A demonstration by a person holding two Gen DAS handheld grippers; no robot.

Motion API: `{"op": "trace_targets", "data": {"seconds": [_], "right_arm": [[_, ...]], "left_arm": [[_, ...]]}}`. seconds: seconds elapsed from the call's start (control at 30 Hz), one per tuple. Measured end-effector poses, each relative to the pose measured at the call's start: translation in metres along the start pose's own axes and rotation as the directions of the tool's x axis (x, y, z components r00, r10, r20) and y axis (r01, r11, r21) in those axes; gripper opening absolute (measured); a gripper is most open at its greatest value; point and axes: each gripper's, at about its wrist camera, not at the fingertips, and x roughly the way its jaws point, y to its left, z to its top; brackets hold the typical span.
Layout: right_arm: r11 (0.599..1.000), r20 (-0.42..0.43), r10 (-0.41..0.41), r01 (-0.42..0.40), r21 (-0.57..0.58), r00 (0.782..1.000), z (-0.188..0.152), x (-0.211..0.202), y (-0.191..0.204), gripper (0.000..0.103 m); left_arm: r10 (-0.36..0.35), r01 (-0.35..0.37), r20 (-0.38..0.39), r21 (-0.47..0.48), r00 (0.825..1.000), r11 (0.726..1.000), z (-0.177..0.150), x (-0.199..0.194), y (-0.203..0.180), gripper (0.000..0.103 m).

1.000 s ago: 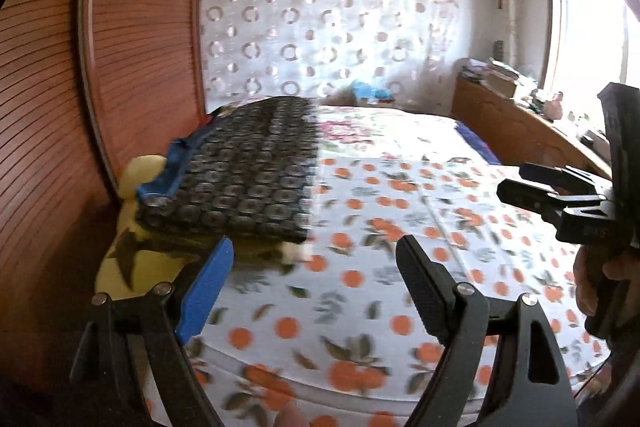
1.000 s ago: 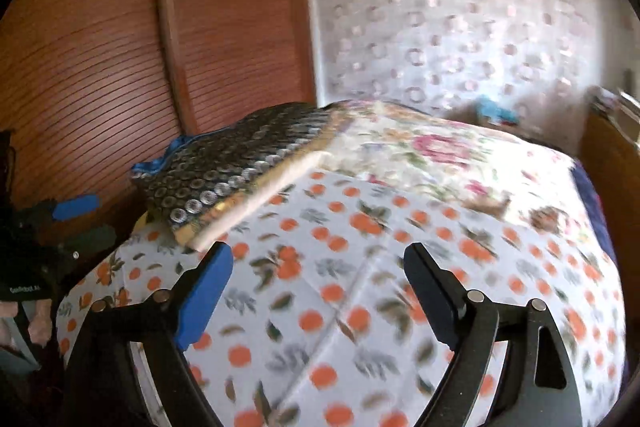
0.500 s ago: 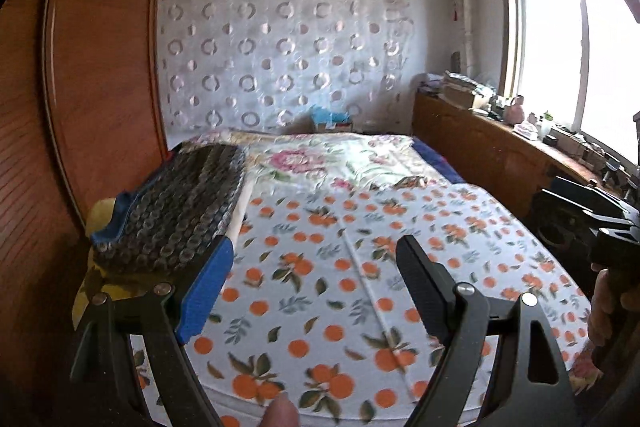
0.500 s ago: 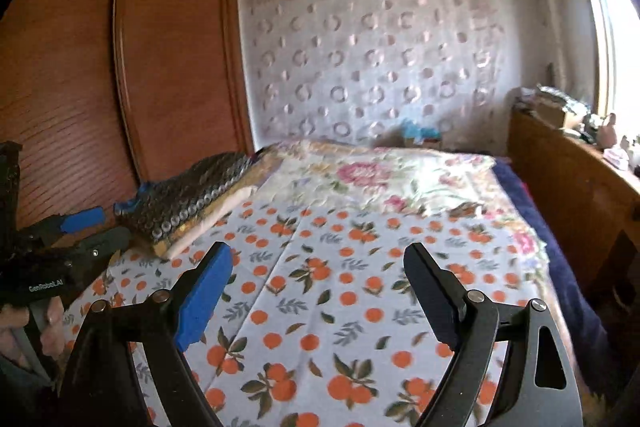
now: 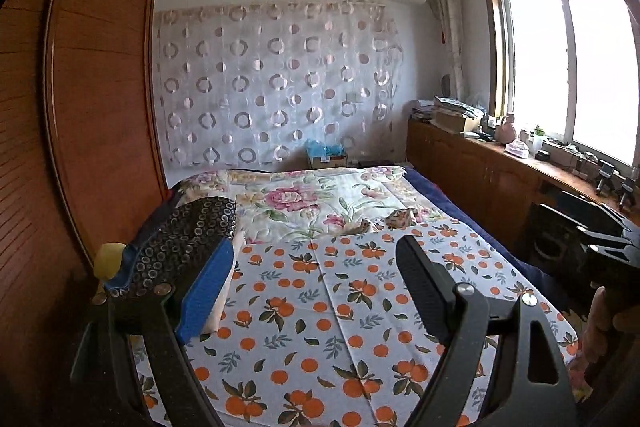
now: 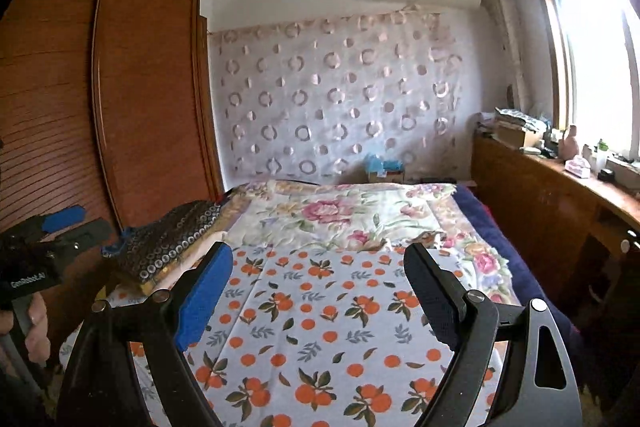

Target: Fold small clothes

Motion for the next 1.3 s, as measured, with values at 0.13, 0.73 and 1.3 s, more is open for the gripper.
{"op": "trace_targets", "data": {"seconds": [0.13, 0.73, 1.3], "right_arm": [[1.0, -0.006, 0.002, -0.002, -0.002, 1.0, -0.005, 0.005, 0.004, 0.088], [1.0, -0.014, 0.016, -0.016, -0.001, 1.0, -0.001, 0.009, -0.012, 0.088], [1.0, -0.017, 0.02, -0.021, -0.005, 1.0, -0.003, 0.011, -0.022, 0.088]], "left_arm": [[0.001, -0.001, 0.001, -0.003, 1.0, 1.0, -0.002, -0.002, 0.001, 0.084], [0.024, -0.024, -0.009, -0.011, 1.0, 1.0, -0.007, 0.0, 0.002, 0.084], [0.026, -0.026, -0.009, -0.015, 1.0, 1.0, -0.009, 0.002, 0.007, 0.084]]}}
